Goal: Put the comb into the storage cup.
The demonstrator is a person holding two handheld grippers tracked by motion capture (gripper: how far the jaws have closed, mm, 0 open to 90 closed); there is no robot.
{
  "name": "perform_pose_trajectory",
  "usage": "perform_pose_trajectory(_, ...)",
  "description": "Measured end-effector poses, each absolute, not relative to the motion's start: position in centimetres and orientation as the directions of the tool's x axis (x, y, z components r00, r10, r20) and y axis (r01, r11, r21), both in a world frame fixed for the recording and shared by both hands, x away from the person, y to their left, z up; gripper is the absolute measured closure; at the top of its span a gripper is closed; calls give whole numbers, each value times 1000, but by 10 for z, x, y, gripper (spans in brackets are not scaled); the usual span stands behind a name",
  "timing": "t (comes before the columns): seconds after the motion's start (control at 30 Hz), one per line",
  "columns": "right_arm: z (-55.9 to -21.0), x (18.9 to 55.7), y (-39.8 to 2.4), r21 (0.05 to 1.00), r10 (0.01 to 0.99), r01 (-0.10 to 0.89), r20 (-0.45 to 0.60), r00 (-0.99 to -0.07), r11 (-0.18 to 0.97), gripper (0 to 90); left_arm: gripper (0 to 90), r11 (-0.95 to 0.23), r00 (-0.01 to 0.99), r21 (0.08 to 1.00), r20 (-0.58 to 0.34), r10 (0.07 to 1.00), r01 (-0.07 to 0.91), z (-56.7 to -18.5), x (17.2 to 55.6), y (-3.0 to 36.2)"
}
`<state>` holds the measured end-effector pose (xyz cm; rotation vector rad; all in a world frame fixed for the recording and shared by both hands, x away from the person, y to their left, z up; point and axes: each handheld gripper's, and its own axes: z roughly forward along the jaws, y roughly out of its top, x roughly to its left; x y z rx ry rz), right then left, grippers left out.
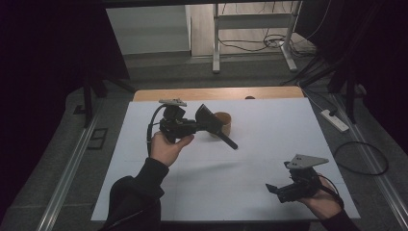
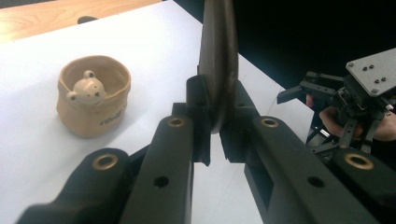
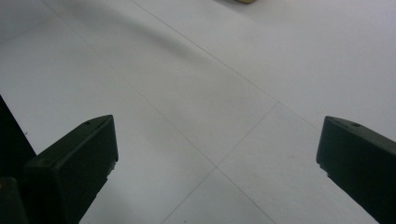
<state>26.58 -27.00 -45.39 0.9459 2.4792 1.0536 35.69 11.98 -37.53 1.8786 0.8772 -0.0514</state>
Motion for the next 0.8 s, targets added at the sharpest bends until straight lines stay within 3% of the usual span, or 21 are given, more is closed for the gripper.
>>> perform_pose_trajectory(0.8,-458,256,-292,709,716,506,4,-699,491,0,826,-195,709,784,-387,589,590,-361,371,130)
